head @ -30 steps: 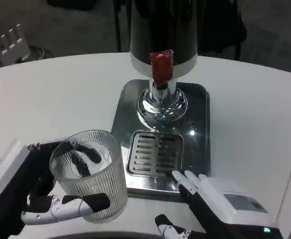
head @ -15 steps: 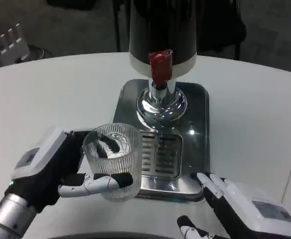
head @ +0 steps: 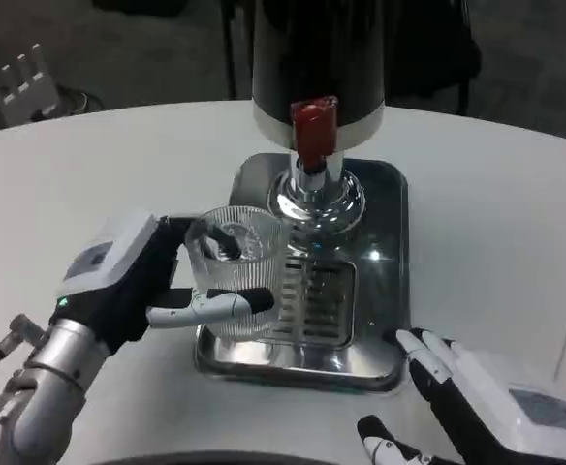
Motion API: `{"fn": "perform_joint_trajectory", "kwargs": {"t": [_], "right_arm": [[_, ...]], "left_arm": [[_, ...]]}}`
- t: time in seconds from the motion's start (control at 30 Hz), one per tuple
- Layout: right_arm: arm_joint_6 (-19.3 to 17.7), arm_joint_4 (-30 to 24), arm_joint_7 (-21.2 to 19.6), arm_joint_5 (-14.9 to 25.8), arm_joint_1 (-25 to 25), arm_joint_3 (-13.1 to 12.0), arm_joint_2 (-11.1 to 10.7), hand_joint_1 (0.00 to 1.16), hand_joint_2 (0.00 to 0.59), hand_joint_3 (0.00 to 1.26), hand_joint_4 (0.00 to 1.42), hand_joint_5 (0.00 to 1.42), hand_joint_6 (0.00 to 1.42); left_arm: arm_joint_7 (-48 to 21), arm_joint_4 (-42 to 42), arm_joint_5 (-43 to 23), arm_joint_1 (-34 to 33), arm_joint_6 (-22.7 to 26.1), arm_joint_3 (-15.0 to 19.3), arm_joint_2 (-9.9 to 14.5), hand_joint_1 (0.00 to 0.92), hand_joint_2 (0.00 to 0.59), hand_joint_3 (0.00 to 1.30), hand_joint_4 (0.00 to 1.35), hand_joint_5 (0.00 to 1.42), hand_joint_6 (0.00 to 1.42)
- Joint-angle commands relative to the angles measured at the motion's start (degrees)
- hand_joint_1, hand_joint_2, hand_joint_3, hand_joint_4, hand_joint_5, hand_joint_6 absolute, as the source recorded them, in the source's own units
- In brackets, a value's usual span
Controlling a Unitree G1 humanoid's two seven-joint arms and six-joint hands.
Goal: Grasp the cup under the faucet to collect the drink, then remove the cup.
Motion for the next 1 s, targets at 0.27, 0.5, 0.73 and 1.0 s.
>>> {"fn": "perform_joint_trajectory", "kwargs": {"t": [0.27,0.5,0.73,1.0], "right_arm": [[-1.30,-1.34,1.40,2.29,1.17,-1.82,-0.23,0.24,0.459,0.04,0.00,0.00,0.00],[-1.28,-1.56,0.73,3.29,2.68,-2.37,-0.09,0.24,0.459,0.04,0.00,0.00,0.00],[-1.45,-2.20,0.60,3.85,3.89,-2.97,-0.05,0.24,0.459,0.04,0.00,0.00,0.01],[-1.49,-2.62,0.79,4.51,4.66,-3.41,-0.08,0.24,0.459,0.04,0.00,0.00,0.02]], "left_arm": [[7.00,10.00,3.36,-9.24,1.53,-4.87,-0.30,0.476,0.176,1.03,1.16,1.40,1.42],[5.60,10.13,4.01,-11.58,2.02,-8.36,-0.54,0.422,0.166,0.88,0.98,1.24,1.42],[4.07,9.65,3.79,-13.55,2.84,-10.55,-1.01,0.398,0.164,0.85,0.95,1.19,1.42],[0.14,9.37,2.87,-14.47,4.54,-11.28,-1.30,0.302,0.147,0.68,0.74,1.00,1.34]]}}
